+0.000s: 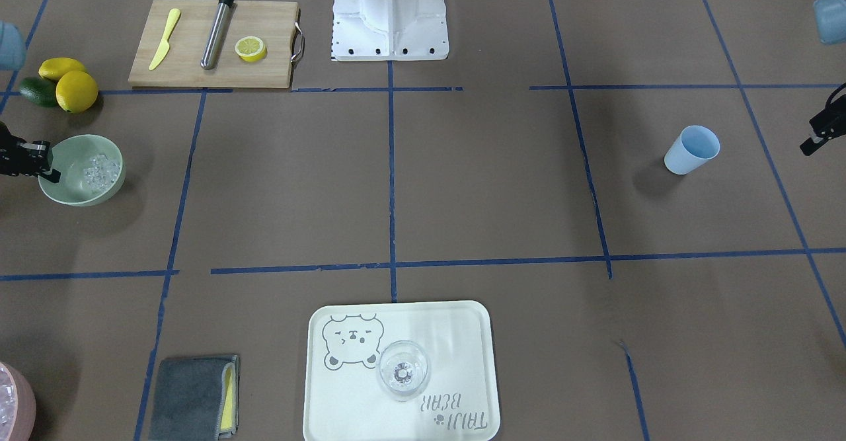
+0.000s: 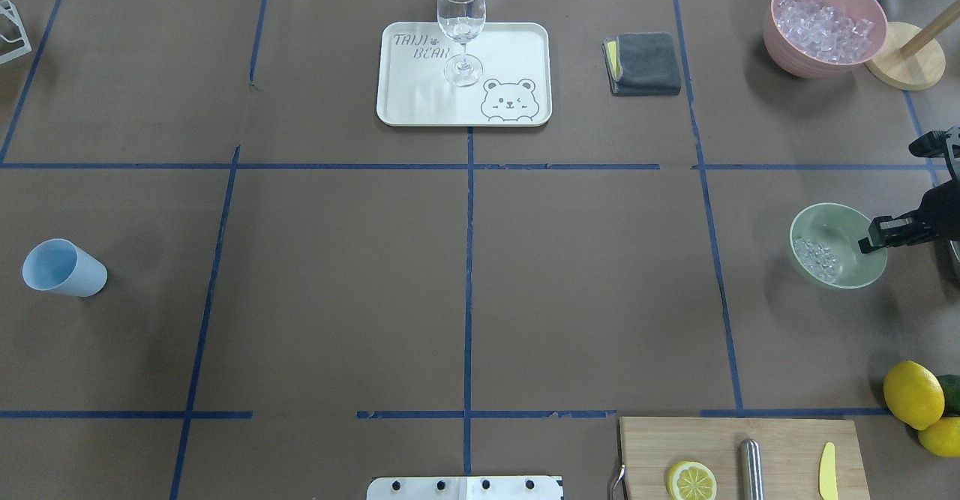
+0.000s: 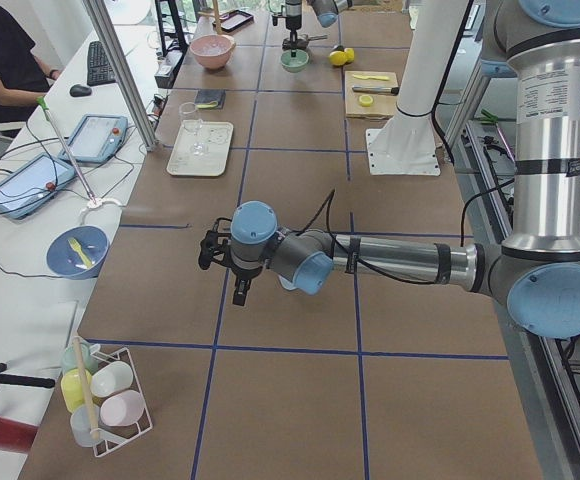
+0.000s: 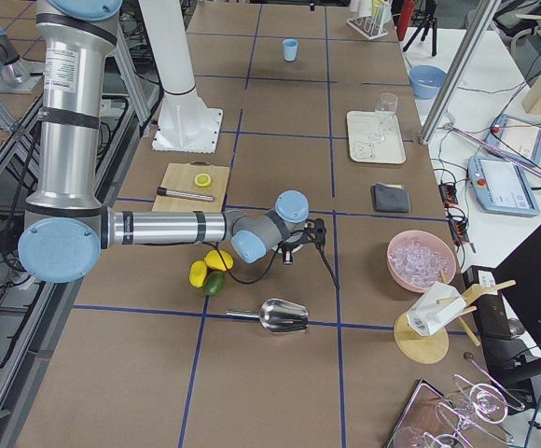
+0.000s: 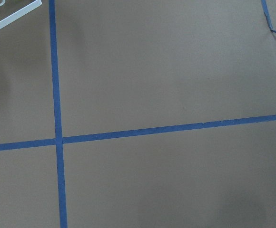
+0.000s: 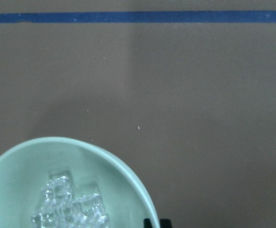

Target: Pour ice into bowl

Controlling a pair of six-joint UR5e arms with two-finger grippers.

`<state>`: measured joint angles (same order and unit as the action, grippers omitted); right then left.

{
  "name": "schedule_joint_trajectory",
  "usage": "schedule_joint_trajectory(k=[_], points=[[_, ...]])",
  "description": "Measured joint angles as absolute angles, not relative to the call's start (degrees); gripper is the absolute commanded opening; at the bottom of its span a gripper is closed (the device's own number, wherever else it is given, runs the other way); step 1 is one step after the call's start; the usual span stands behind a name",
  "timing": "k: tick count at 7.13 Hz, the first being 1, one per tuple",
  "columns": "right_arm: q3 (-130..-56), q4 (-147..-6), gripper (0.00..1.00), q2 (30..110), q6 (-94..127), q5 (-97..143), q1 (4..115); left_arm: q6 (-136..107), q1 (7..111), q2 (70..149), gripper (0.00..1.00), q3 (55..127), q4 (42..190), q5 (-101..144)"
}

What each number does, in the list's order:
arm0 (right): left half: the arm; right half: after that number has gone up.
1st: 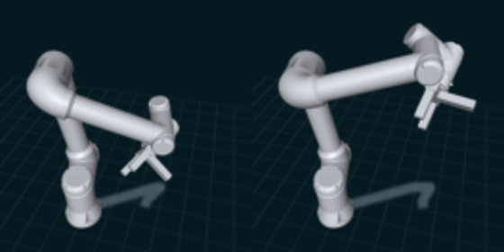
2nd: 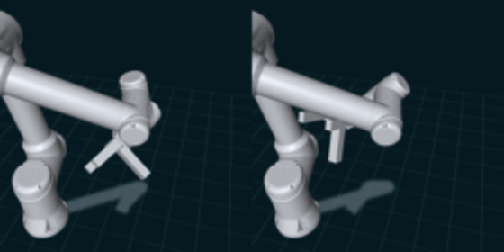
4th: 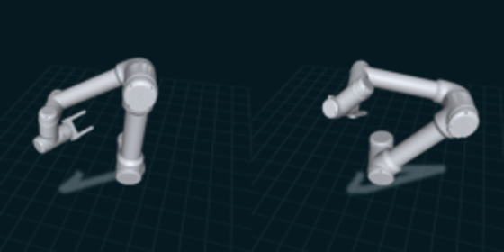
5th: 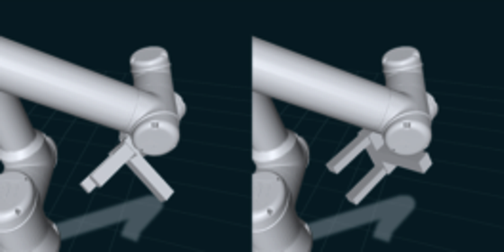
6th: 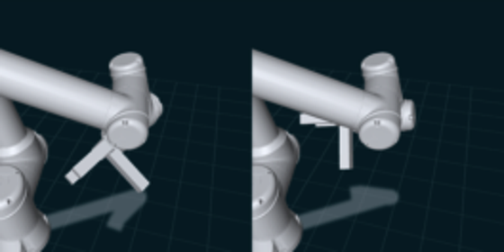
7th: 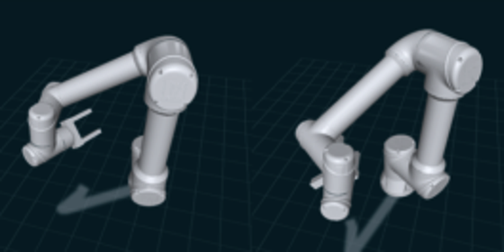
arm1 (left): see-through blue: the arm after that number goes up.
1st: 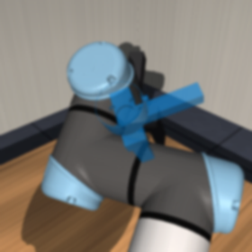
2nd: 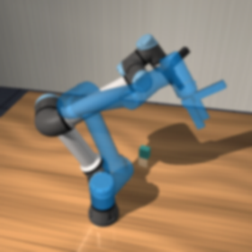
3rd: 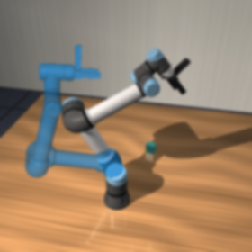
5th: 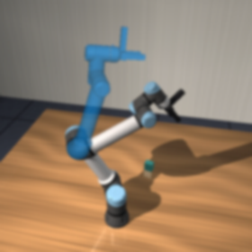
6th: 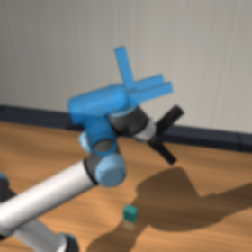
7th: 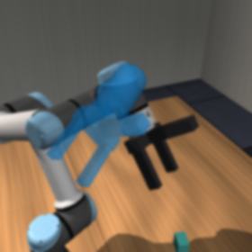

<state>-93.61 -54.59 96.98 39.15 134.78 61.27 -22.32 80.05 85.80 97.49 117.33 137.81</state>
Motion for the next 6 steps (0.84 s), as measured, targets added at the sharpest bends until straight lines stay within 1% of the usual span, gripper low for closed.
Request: schedule_joint_trajectory(k=[3, 5, 6], points=[[-92.7, -54.5, 0.01, 96.9, 38.8, 134.8, 61.2, -22.3, 80.1, 85.8, 1.00, 97.6, 117.3, 137.8], [-91.9, -54.5, 0.27, 96.6, 38.7, 134.8, 61.2, -22.3, 80.1, 85.8, 1.00, 97.6, 117.3, 137.8], [-91.5, -54.5, 0.85, 96.5, 38.7, 134.8, 61.2, -22.3, 80.1, 85.8, 1.00, 97.6, 117.3, 137.8]])
